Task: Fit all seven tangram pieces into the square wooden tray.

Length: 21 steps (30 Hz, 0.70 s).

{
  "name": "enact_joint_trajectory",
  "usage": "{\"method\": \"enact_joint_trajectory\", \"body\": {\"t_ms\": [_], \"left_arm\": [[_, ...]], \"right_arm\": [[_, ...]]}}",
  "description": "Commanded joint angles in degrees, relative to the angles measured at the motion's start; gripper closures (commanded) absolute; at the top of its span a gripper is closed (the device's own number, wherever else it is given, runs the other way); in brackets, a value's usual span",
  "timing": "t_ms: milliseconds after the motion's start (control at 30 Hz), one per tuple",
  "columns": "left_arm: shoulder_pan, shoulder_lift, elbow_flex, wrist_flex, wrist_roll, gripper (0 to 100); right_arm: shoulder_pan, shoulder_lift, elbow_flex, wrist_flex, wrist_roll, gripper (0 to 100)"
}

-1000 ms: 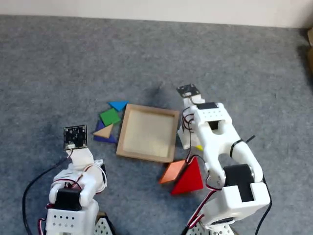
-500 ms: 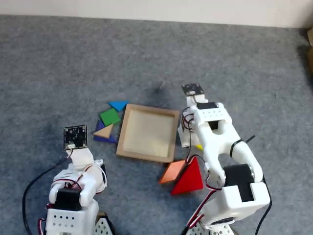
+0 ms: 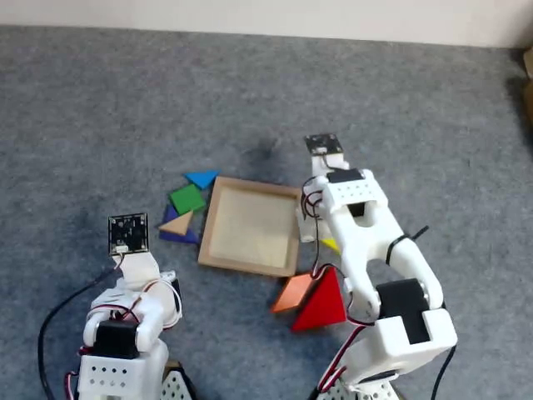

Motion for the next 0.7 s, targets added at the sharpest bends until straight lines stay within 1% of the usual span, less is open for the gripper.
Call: {"method": "enact_joint_trajectory", "body": {"t_ms": [0,133,200,300,400,667], "left_arm": [[-0.48,-0.22,1.1,0.26,-0.44,99],[-0.48,-0.22,1.1,0.26,-0.44,99],[-0.48,-0.22,1.1,0.26,-0.44,99],[-0.48,-0.22,1.1,0.26,-0.44,99],[-0.48,-0.22,1.1,0.26,-0.44,99],[-0.48,-0.22,1.1,0.26,-0.44,99]], "right_arm": [[0.13,-0.48,-3.03,-0.57,-0.62,62.0],[0.84,-0.31,-2.86,-0.75,-0.62,62.0],[1.63,-0.31,-2.68,-2.95,-0.62,62.2],[2.07,-0.31,-2.42,-4.7,-0.18,64.8],[2.24,-0.31,-1.45,-4.62,-0.09,67.2],[2.15,-0.31,-0.84,-1.71,0.0,67.4]]}}
